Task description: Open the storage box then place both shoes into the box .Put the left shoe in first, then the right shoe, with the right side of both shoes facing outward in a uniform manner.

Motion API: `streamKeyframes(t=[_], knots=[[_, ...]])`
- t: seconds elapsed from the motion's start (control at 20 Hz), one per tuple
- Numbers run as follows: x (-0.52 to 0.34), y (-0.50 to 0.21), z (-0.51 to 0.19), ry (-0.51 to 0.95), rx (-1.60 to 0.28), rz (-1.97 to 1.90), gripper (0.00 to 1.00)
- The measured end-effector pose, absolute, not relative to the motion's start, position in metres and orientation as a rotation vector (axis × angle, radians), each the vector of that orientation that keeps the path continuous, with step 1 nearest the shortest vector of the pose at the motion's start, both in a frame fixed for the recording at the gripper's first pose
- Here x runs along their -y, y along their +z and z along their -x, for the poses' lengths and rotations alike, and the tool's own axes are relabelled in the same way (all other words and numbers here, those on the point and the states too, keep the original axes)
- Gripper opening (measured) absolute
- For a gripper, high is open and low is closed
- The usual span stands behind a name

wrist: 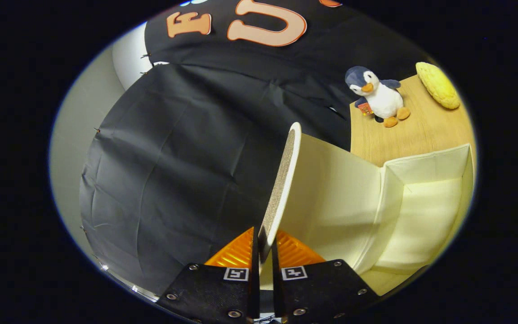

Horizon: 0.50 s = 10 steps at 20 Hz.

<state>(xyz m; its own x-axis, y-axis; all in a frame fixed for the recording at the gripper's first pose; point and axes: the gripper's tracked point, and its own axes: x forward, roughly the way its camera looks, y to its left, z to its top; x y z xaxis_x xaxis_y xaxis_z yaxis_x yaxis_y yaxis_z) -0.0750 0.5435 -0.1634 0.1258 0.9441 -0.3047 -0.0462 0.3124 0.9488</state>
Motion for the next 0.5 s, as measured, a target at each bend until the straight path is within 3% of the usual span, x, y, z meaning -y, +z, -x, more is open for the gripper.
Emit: streamKeyframes(t=[0.05,0.15,0.3,0.5], knots=[[-0.547,-0.167,0.075,0.914,-1.207,-0.966,0.14],[-0.549,-0.18,0.069,0.89,-1.198,-0.919,0.28],[-0.54,-0.185,0.066,0.877,-1.179,-0.884,0.58],[-0.499,-0.196,0.051,0.836,-1.084,-0.76,0.73]])
